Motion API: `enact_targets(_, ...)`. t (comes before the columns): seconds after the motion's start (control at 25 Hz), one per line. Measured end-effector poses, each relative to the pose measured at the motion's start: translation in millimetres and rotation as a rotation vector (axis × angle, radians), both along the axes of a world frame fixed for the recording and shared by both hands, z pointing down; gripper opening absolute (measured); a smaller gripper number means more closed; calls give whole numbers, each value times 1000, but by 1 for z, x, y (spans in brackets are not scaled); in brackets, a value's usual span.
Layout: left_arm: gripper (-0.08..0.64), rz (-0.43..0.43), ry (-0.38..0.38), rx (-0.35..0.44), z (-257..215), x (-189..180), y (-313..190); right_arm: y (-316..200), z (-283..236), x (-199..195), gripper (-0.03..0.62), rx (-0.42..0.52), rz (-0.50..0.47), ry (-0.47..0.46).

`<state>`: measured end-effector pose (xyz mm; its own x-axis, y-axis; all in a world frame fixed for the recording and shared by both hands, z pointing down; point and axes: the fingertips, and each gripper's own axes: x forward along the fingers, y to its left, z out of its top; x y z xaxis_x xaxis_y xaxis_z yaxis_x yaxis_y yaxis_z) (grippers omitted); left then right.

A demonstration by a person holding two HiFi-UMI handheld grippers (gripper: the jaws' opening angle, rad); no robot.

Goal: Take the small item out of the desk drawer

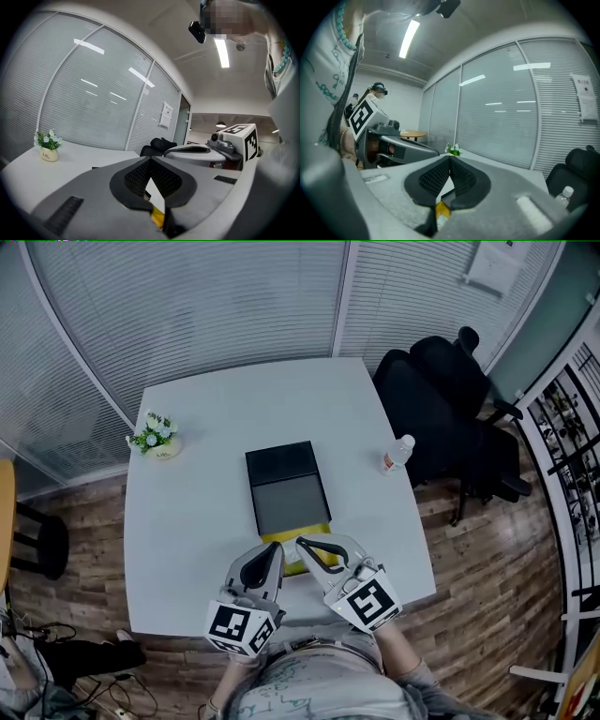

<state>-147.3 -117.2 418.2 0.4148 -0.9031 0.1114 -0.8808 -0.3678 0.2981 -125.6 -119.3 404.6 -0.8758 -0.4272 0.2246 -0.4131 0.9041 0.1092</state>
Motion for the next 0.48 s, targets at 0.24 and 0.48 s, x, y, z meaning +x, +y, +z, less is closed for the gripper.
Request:
enact_targets(0.24,-3,-45,-7,-29,5,2,-6,-10,5,5,3,1,-37,11)
enact_targets(0.48,-3,-41,-14,-27,4,-2,-9,-14,8,3,3,-5,-29,12)
